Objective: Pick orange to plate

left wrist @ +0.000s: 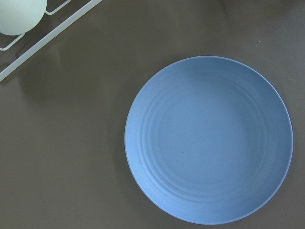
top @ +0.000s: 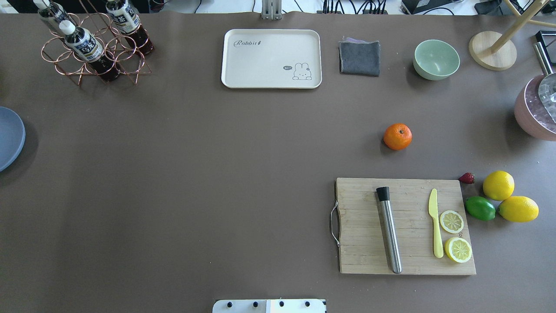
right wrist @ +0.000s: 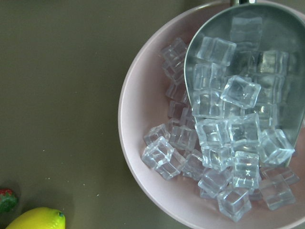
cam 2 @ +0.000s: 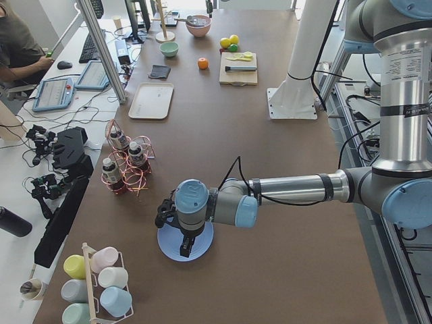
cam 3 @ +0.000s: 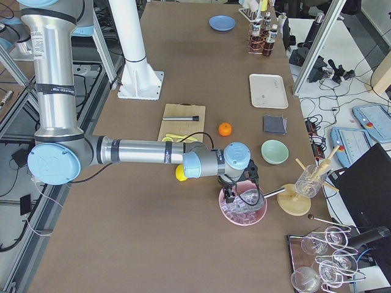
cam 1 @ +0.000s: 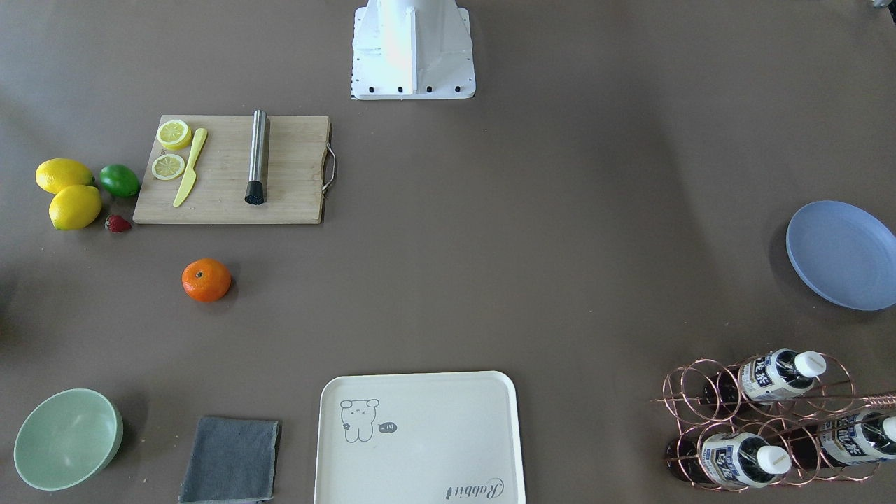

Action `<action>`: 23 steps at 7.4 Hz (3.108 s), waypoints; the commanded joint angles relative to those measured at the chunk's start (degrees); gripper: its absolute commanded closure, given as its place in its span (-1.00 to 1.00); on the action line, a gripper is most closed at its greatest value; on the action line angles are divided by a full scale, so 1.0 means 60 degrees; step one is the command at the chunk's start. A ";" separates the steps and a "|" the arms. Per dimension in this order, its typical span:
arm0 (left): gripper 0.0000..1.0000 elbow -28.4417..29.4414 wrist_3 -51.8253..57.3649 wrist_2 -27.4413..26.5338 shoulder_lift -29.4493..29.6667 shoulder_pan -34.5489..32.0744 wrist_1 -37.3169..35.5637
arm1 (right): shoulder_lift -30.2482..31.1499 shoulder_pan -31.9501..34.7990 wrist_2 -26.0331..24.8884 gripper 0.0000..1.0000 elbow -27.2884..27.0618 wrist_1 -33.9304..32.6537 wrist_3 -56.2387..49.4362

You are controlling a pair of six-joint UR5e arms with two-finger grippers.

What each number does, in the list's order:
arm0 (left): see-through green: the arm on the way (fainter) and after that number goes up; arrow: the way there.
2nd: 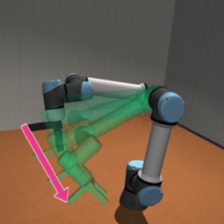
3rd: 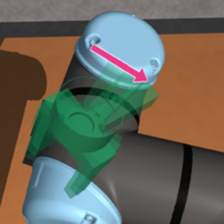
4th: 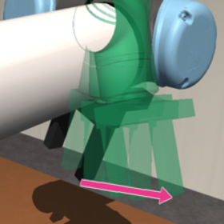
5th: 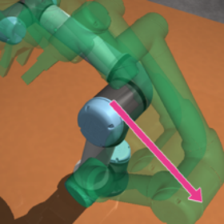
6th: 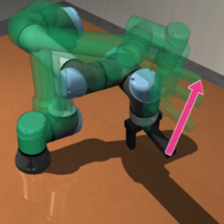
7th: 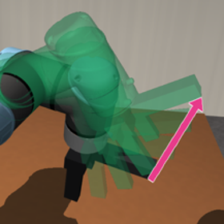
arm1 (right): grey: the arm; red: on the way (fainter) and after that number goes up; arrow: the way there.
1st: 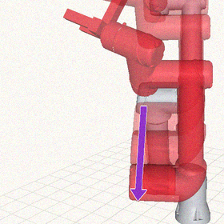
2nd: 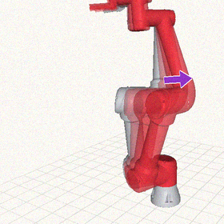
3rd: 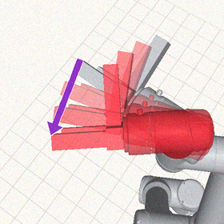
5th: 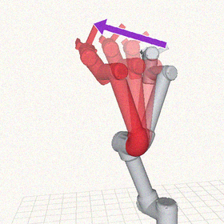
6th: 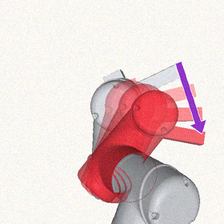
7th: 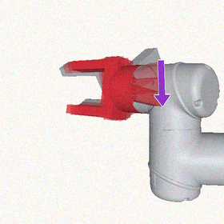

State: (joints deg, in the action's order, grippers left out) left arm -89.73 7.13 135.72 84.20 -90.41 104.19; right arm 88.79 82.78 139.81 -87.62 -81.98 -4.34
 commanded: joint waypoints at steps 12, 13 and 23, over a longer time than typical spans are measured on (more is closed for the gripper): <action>-0.95 0.4053 -0.0939 -0.0603 0.1947 0.0962 0.1968 | 0.0070 -0.0291 -0.0685 -1.00 -0.0177 0.0597 0.0019; -0.94 0.4362 -0.0997 -0.0603 0.1948 0.0962 0.2276 | 0.0056 -0.0321 -0.0670 -1.00 -0.0162 0.0568 0.0020; -0.52 0.5434 -0.1510 -0.0486 0.2535 0.1665 0.2323 | -0.0003 -0.0599 -0.0524 -1.00 -0.0148 0.0582 -0.0010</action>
State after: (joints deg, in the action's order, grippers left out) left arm -57.39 -1.90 132.79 99.46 -80.72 118.13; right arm 88.73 79.37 136.68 -88.52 -78.49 -4.38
